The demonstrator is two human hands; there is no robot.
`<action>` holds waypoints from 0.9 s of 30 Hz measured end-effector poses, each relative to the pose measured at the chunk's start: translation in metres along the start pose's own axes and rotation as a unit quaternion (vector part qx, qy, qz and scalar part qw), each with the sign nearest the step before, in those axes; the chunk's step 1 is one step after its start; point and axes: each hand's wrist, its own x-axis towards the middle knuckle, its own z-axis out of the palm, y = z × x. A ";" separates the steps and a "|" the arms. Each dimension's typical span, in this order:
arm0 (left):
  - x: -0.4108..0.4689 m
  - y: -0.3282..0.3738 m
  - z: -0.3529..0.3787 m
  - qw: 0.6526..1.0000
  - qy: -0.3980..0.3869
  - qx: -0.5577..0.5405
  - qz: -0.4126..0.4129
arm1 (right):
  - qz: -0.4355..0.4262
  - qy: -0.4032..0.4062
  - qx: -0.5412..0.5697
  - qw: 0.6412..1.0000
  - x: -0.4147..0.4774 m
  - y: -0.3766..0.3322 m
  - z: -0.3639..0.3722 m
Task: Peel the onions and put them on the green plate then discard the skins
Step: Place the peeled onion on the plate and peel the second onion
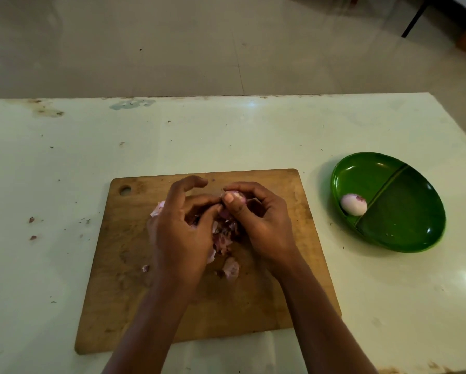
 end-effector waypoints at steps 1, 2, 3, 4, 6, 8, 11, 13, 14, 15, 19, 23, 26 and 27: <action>-0.001 0.000 0.001 1.000 -0.004 0.006 0.004 | -0.008 0.002 -0.008 1.000 0.000 0.000 0.001; -0.002 0.000 0.003 1.000 -0.011 0.016 0.016 | -0.013 0.002 -0.010 1.000 0.000 -0.001 0.001; -0.003 0.000 0.006 0.999 -0.017 0.028 0.034 | -0.014 0.000 -0.010 1.000 0.000 -0.001 0.002; -0.005 -0.001 0.009 0.998 -0.020 0.038 0.053 | -0.012 -0.003 -0.009 1.000 -0.001 -0.002 0.003; -0.008 -0.001 0.013 0.995 -0.020 0.051 0.081 | 0.003 0.000 0.002 1.000 -0.001 -0.003 0.004; -0.010 -0.001 0.015 0.994 -0.020 0.056 0.096 | 0.042 0.016 0.057 0.997 0.000 -0.003 0.004; -0.010 -0.003 0.016 0.993 -0.020 0.043 0.111 | 0.097 0.051 0.145 0.983 0.002 -0.003 0.000; -0.009 -0.005 0.015 0.993 -0.021 0.047 0.110 | 0.106 0.064 0.172 0.977 0.003 -0.004 -0.002; -0.008 -0.006 0.014 0.991 -0.024 0.062 0.115 | 0.108 0.066 0.180 0.975 0.004 -0.005 -0.002; -0.008 -0.007 0.014 0.988 -0.027 0.082 0.125 | 0.110 0.067 0.184 0.974 0.004 -0.005 -0.002; -0.007 -0.004 0.012 0.985 -0.033 0.088 0.145 | 0.108 0.048 0.181 0.976 0.003 -0.006 -0.002; -0.007 -0.002 0.011 0.986 -0.056 0.088 0.128 | 0.091 0.025 0.153 0.984 0.002 -0.009 -0.002; -0.008 0.000 0.011 0.986 -0.053 0.088 0.134 | 0.080 0.020 0.139 0.987 0.002 -0.010 -0.001; -0.008 0.001 0.011 0.986 -0.052 0.084 0.133 | 0.077 0.019 0.134 0.988 0.002 -0.010 0.000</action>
